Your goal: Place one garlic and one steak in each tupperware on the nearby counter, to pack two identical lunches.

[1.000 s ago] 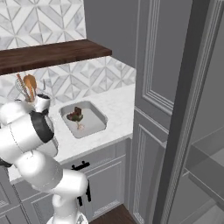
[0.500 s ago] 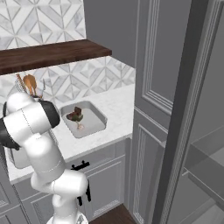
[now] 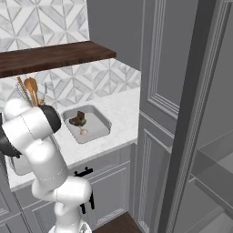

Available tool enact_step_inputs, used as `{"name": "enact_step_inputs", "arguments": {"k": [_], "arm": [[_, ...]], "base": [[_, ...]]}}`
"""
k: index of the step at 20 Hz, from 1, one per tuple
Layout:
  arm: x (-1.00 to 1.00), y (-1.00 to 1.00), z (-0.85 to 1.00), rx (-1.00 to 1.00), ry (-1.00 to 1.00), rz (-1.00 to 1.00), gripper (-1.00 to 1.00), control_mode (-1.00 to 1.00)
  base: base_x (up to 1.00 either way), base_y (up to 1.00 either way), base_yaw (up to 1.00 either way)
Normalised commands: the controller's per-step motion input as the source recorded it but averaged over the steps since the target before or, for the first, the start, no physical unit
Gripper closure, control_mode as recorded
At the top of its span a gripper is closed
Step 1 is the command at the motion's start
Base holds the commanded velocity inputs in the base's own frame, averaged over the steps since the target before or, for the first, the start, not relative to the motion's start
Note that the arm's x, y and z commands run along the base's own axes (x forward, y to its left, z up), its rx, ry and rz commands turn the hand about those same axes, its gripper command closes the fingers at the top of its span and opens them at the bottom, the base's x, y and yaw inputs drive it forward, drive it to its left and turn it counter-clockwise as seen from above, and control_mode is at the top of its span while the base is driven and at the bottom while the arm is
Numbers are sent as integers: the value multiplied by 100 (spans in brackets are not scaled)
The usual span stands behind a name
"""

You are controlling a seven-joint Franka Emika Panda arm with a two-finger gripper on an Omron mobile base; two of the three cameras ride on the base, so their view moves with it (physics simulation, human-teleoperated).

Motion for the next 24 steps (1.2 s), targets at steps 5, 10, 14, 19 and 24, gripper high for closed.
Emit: {"name": "enact_step_inputs", "arguments": {"k": [5, 10, 14, 19, 24], "arm": [[43, -8, -26, -7, -5, -5, -100, -100], [15, -33, 10, 0, 0, -9, -100, -100], [-2, -8, 42, 1, 0, -6, -100, -100], [-44, -29, 71, 2, -6, -5, -100, -100], [-77, -96, 94, 10, -24, -2, -100, -100]], "base": [[0, 0, 0], [0, 0, 0], [0, 0, 0], [0, 0, 0], [0, 0, 0]]}}
